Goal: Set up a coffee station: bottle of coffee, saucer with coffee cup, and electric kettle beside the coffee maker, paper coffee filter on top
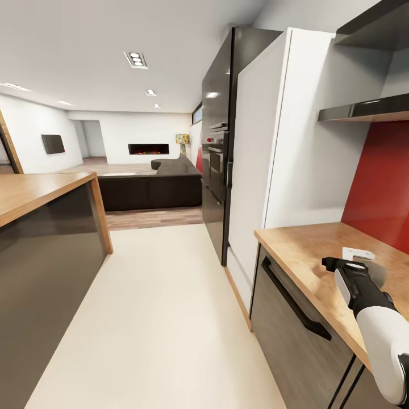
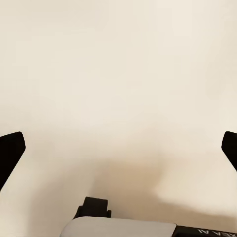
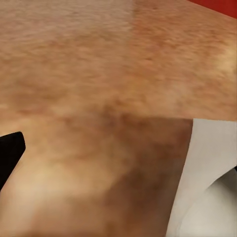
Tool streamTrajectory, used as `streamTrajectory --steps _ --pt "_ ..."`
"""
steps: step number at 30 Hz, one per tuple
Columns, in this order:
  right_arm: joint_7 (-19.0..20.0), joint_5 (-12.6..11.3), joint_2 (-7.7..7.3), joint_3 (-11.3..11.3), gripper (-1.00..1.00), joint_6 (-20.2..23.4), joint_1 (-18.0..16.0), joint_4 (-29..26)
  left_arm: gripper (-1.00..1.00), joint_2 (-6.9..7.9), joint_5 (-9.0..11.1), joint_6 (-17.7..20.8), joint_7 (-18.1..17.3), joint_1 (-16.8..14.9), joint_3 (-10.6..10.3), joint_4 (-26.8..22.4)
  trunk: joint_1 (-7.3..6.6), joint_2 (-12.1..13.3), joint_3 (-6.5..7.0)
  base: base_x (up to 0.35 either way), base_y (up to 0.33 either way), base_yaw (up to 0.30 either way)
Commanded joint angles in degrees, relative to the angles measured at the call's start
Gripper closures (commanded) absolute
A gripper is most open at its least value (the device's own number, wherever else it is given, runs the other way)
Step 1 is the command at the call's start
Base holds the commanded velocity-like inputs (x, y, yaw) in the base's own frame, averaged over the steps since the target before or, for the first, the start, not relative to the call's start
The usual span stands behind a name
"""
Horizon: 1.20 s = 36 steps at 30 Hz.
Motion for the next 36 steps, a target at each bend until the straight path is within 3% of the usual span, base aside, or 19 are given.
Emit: streamTrajectory --steps 1,2,36 --pt "0.1 0.5 0.02 -0.1 -1.00 0.4 0.0 -0.1 -1.00 -0.03 0.4 0.0 -0.1 0.0 0.1 -0.1 0.00 0.0 -0.05 0.000 0.000 0.000" --pt "0.1 0.5 0.02 -0.1 1.00 0.4 0.0 -0.1 -1.00 -0.03 0.4 0.0 -0.1 0.0 0.1 -0.1 0.00 0.0 -0.05 0.000 0.000 0.000" --pt "0.1 0.5 0.02 -0.1 1.00 0.3 0.0 -0.1 -1.00 -0.03 0.4 0.0 -0.1 0.0 0.1 -0.1 0.00 0.0 -0.05 0.000 0.000 0.000"
